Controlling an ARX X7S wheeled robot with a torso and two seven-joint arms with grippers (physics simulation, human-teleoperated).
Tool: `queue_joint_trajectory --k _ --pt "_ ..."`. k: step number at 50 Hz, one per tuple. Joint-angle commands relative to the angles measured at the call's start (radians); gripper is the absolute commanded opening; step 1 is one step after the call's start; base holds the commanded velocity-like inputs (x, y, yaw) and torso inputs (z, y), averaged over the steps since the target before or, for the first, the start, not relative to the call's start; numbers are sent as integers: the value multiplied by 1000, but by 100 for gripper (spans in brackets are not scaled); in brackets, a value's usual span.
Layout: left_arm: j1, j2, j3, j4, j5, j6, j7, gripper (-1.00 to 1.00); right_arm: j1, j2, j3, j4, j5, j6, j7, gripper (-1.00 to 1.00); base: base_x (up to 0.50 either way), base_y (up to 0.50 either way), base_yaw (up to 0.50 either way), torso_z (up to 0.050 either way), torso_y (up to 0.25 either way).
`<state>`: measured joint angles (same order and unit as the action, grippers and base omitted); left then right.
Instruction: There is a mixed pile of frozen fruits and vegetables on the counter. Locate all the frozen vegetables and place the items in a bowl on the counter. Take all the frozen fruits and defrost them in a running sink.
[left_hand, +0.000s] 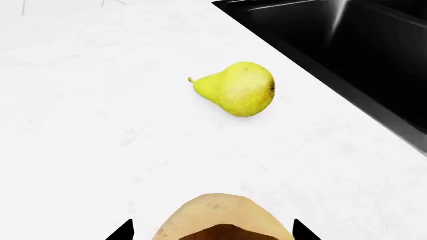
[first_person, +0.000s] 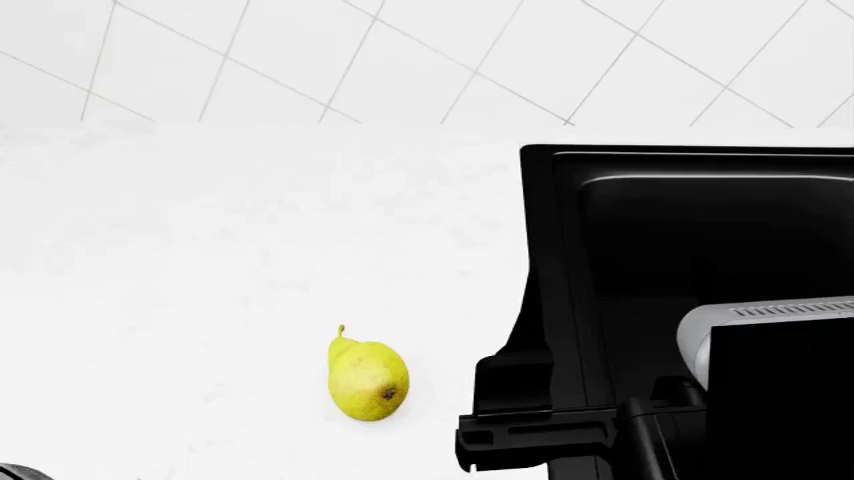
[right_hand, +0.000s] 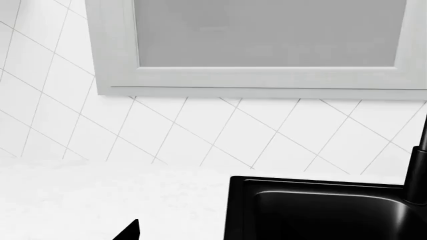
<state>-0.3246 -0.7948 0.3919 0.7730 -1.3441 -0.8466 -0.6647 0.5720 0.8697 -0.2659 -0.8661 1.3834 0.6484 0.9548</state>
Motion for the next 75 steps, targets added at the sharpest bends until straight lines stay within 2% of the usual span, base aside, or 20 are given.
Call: queue_joint_trajectory --k 1,8,12,23,24,34,48,55,60,75 --pt "21 11 43 -40 59 -20 14 100 0 -1 -3 0 -1 -1 0 100 0 0 0 0 0" --pt "14 31 68 -63 89 -29 21 100 -15 2 1 0 -11 -9 -7 100 0 0 0 0 0" --pt "34 7 61 -54 93 -18 34 100 -15 2 0 -2 -10 -9 -6 100 0 0 0 0 0" --pt "16 15 79 -45 110 -33 23 100 -21 7 2 -5 -8 -13 -3 100 0 0 0 0 0" --pt "9 16 77 -39 102 -37 13 -100 -21 7 2 -5 -9 -13 -3 100 0 0 0 0 0" --pt "-25 -12 25 36 59 -28 -67 -100 -20 -2 -9 3 -20 -10 -10 100 0 0 0 0 0" --pt "-145 -63 -52 102 -118 -28 -191 -100 59 -72 -87 86 -32 41 -66 100 0 0 0 0 0" --pt "-176 -61 -52 104 -143 -32 -210 -100 171 -141 -164 211 35 122 -133 100 0 0 0 0 0" --pt "-172 -94 -84 91 -154 -14 -201 -100 222 -176 -206 288 62 163 -190 100 0 0 0 0 0" --pt "-157 -104 -95 87 -142 1 -198 -100 201 -255 -248 445 92 150 -338 100 0 0 0 0 0"
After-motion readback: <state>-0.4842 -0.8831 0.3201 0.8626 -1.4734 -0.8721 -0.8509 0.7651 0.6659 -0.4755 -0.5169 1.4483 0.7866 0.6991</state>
